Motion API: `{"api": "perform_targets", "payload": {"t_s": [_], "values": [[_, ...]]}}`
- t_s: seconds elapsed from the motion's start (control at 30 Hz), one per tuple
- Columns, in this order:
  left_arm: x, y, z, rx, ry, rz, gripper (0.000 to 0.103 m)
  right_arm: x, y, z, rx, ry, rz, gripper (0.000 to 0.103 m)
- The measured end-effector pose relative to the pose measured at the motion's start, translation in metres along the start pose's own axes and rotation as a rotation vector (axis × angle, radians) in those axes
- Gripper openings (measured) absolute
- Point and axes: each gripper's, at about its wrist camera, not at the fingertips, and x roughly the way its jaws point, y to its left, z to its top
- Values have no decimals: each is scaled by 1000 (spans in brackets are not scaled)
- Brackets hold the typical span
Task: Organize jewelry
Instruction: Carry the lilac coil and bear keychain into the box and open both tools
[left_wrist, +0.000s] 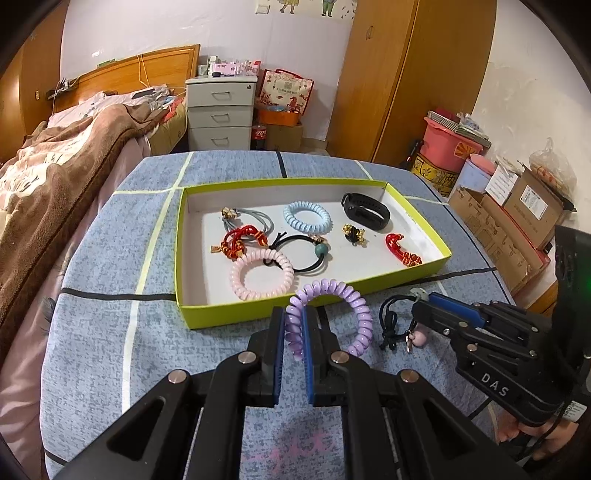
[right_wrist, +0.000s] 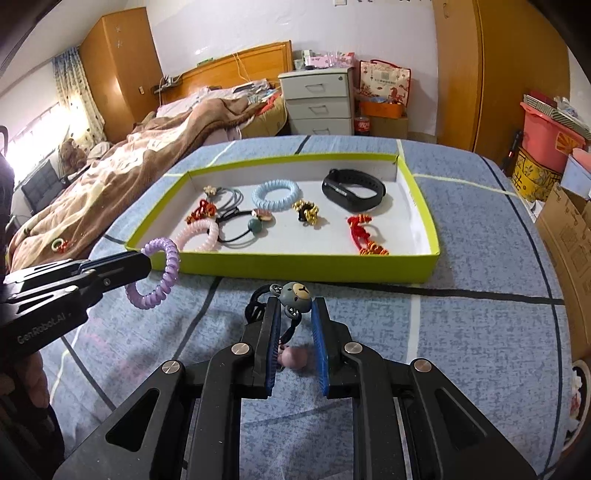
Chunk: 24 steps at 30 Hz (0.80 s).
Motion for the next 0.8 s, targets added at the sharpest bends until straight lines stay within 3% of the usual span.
{"api": "perform_targets", "payload": {"t_s": [0.2,0.27,0.6,0.8], "values": [[-6,0,9,12,-23,11,10,-13,-2,7,5,-40,1,18],[-7,0,14,15,-29,8,10,-18,-3,12,5,-55,5,4],[-4,7,36,18,-50,10,10,-25,-8,27,13,-96,21,3],[4,11,32,2,-28,5,10,-15,-25,18,53,-39,23,4]]}}
